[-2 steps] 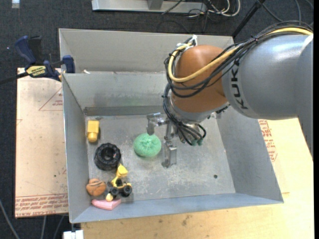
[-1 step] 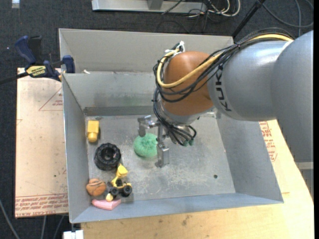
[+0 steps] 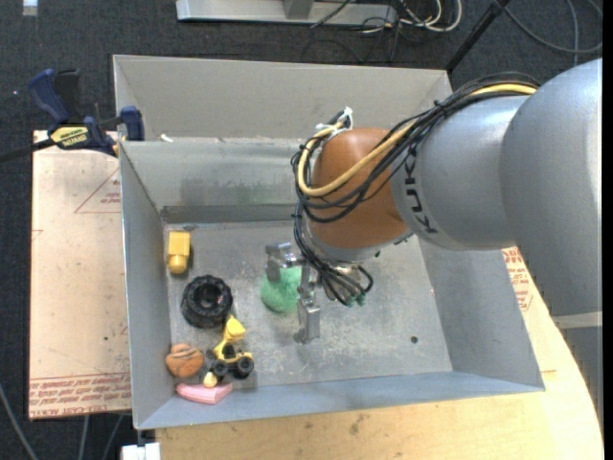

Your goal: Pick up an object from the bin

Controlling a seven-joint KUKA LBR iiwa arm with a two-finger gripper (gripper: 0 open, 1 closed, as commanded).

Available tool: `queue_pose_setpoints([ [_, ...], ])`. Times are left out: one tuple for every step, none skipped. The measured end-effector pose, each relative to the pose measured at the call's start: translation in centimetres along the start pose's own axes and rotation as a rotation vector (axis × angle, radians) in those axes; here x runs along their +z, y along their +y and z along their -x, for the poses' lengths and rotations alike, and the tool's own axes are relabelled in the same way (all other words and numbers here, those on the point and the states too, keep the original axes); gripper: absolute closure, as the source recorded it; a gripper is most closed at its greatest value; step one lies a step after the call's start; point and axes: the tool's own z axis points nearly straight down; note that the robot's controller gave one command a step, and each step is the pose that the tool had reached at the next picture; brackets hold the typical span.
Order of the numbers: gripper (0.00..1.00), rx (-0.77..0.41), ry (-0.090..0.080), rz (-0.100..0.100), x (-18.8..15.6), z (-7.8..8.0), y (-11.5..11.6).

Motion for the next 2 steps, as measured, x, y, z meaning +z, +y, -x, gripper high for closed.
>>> queue_pose_setpoints([
  [1.00, -0.438, -0.007, -0.001, 2.22, 6.88, -0.49],
  [1.00, -0.438, -0.006, 0.000, 2.22, 6.88, -0.50],
])
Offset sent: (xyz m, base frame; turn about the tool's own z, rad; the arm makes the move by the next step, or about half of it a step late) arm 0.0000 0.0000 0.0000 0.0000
